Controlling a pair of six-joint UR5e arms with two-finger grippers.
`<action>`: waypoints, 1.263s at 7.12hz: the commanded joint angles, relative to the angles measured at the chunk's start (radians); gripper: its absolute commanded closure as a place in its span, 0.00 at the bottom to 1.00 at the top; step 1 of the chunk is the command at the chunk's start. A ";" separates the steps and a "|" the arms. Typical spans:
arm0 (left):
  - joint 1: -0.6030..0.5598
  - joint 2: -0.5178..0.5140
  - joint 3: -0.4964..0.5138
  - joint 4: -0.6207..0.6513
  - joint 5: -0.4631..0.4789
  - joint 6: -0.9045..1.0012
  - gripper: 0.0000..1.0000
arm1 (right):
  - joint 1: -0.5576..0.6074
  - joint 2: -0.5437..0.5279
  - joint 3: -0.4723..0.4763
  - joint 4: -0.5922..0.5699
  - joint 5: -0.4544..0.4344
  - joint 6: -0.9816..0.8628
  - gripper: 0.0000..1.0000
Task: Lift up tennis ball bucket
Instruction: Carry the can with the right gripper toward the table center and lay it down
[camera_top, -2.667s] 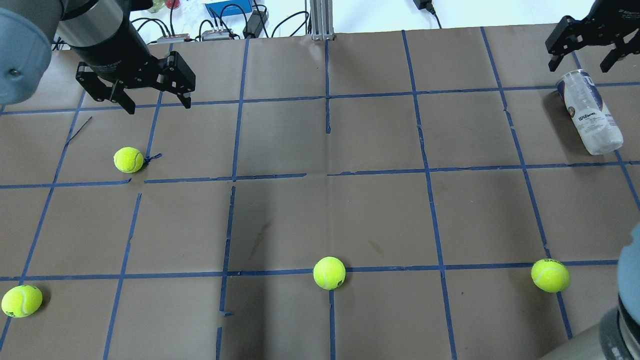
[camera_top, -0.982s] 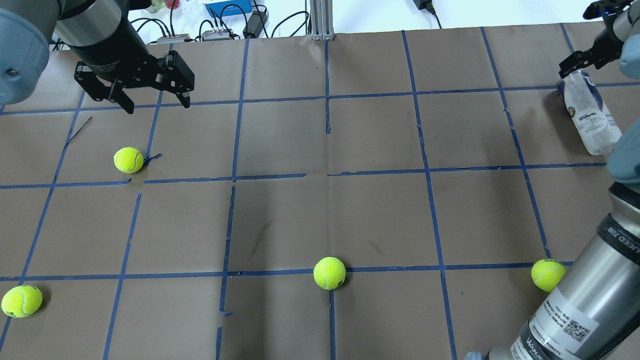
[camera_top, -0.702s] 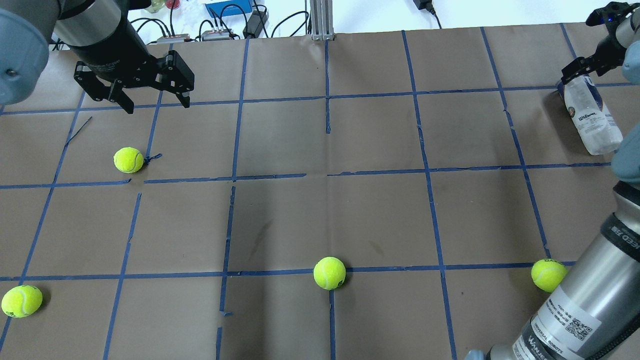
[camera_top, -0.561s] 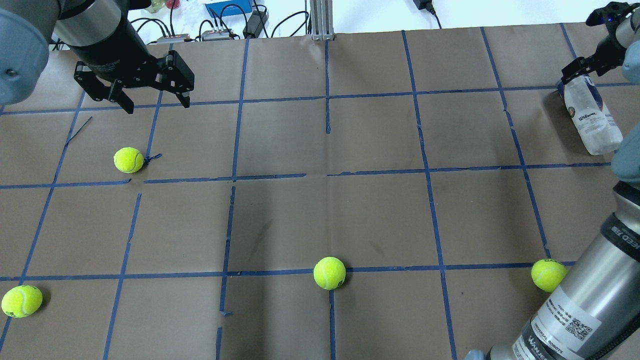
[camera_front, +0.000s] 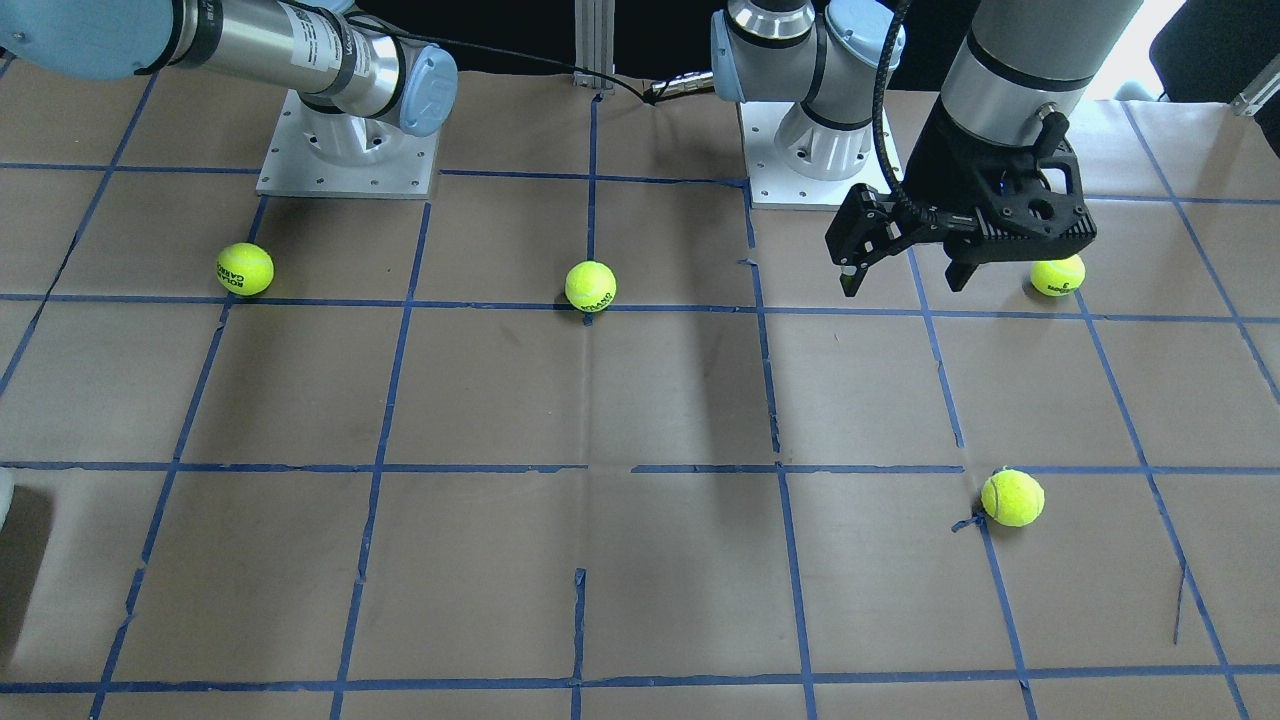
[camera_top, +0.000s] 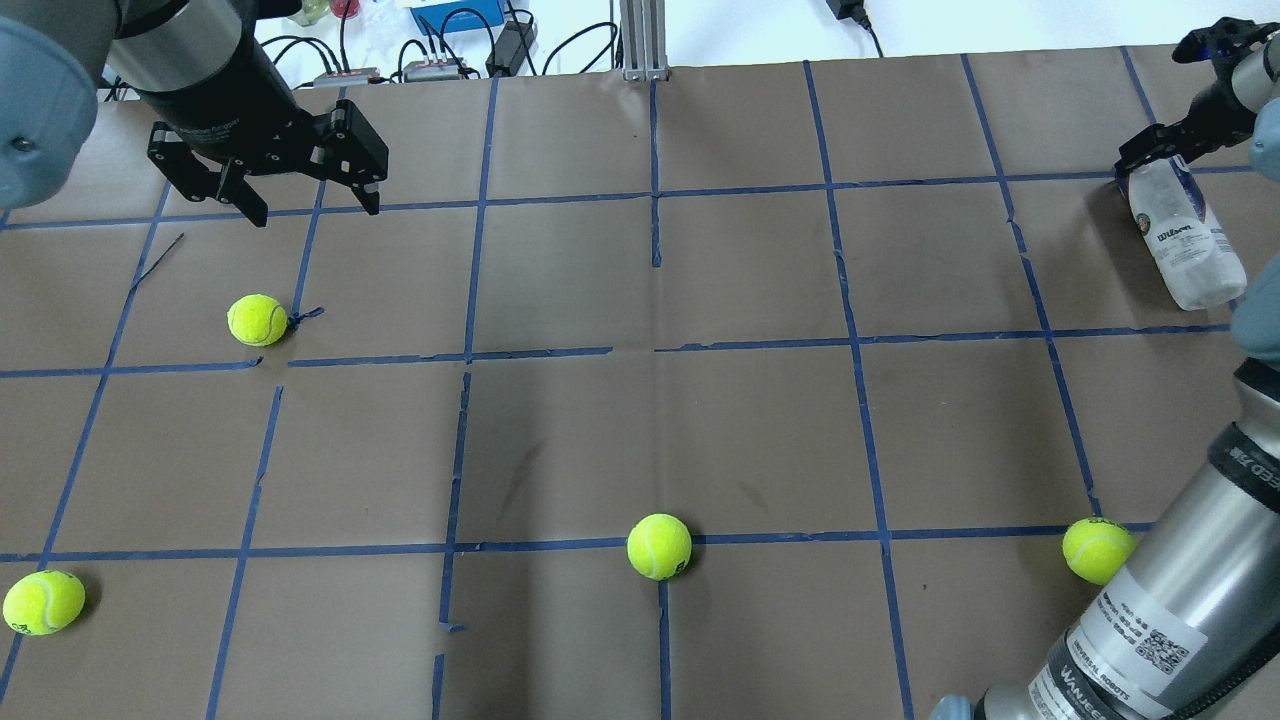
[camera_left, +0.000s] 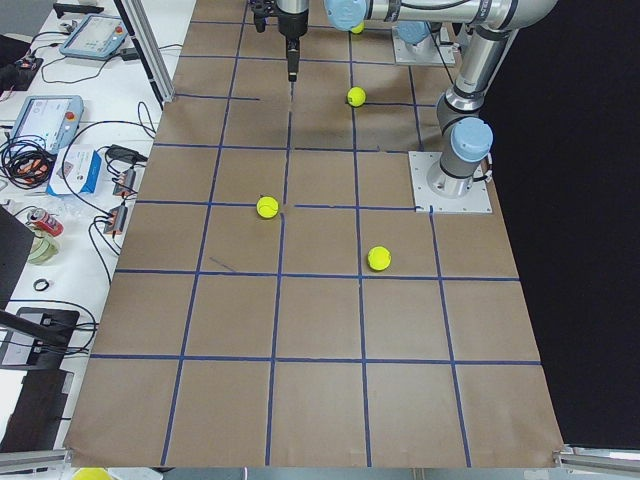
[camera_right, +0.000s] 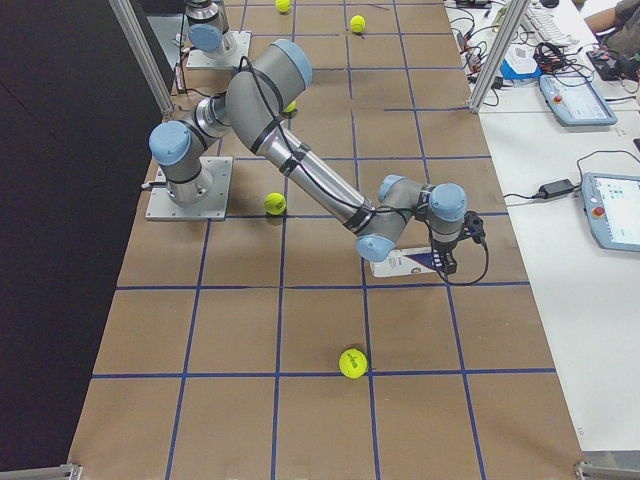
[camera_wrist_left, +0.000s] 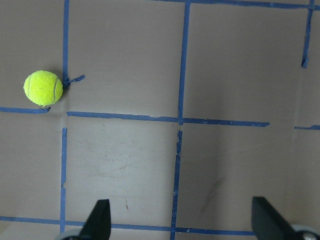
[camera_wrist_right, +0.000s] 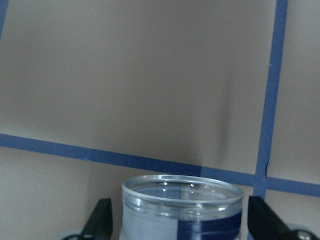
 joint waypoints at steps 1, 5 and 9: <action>0.000 0.000 0.003 -0.001 0.000 0.000 0.00 | -0.003 -0.015 -0.003 0.017 0.008 -0.003 0.49; 0.000 0.001 0.001 -0.001 0.000 0.000 0.00 | 0.213 -0.225 0.035 0.122 0.011 -0.086 0.60; 0.002 0.001 0.001 0.000 0.000 0.000 0.00 | 0.560 -0.293 0.213 0.097 0.014 -0.276 0.67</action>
